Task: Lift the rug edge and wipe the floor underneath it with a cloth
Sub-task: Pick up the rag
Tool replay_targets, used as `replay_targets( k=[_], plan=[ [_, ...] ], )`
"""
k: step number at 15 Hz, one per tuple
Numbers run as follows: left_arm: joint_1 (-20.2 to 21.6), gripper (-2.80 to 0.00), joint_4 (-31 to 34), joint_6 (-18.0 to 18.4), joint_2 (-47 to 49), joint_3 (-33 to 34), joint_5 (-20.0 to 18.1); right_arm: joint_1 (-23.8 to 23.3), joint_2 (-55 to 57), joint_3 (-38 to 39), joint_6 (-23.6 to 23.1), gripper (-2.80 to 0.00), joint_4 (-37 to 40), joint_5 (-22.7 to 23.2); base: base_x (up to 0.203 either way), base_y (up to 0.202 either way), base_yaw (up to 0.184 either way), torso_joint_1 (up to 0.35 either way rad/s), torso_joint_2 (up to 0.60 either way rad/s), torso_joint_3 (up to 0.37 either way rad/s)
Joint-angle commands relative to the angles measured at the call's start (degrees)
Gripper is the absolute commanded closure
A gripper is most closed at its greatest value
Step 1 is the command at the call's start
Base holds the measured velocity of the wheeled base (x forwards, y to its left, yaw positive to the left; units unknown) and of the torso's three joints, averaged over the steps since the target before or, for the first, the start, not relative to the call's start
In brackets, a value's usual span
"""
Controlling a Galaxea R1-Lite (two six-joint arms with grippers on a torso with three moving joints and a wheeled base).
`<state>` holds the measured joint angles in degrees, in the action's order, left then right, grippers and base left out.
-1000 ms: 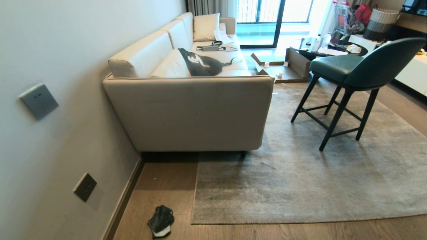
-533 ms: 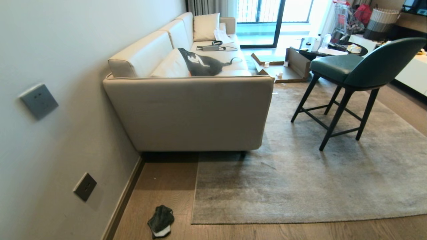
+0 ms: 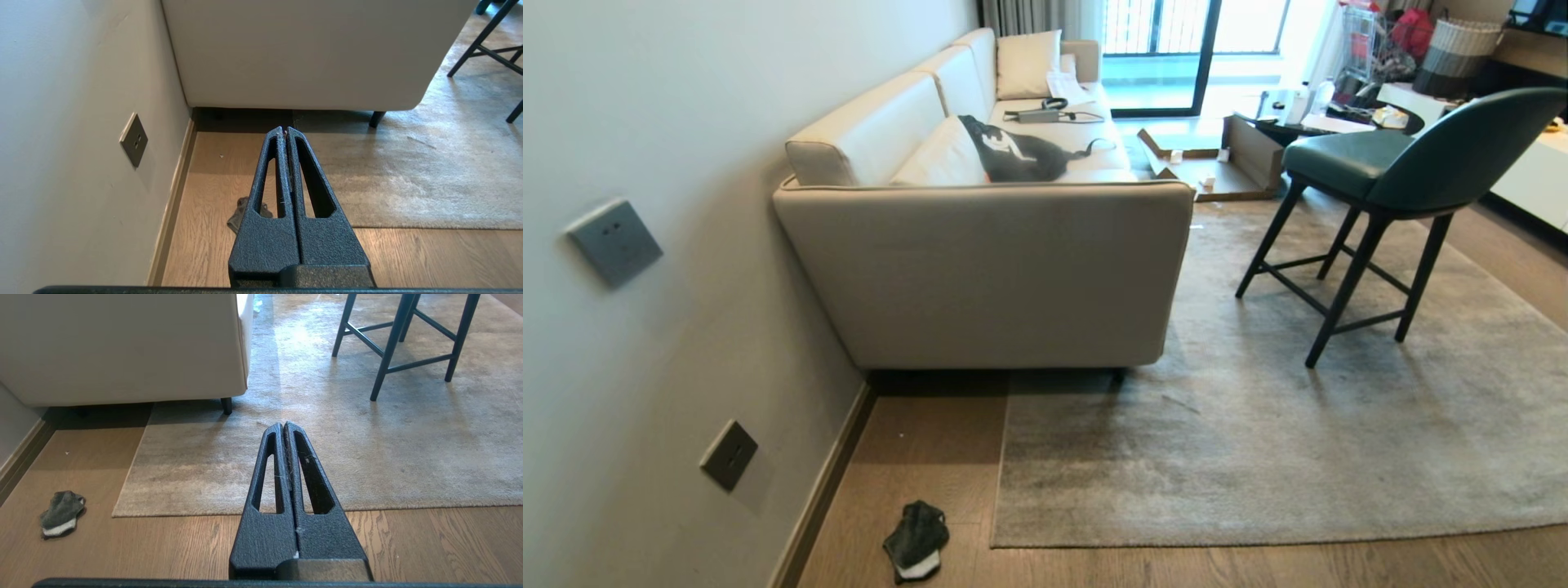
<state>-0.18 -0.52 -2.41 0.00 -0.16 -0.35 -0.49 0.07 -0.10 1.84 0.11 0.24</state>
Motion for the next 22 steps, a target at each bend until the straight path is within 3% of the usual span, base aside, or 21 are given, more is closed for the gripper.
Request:
replay_targets(
  k=[1,22],
  plan=[
    [0.01,0.00,0.00,-0.05,0.00,-0.02,0.00,-0.03,0.01,0.01,0.00,0.00,0.06,0.02,0.000,0.000,0.000,0.000,0.00,0.000],
    [0.01,0.00,0.00,-0.05,0.00,-0.02,0.00,0.04,0.01,0.01,0.00,0.00,0.01,0.02,0.000,0.000,0.000,0.000,0.00,0.000]
  ],
)
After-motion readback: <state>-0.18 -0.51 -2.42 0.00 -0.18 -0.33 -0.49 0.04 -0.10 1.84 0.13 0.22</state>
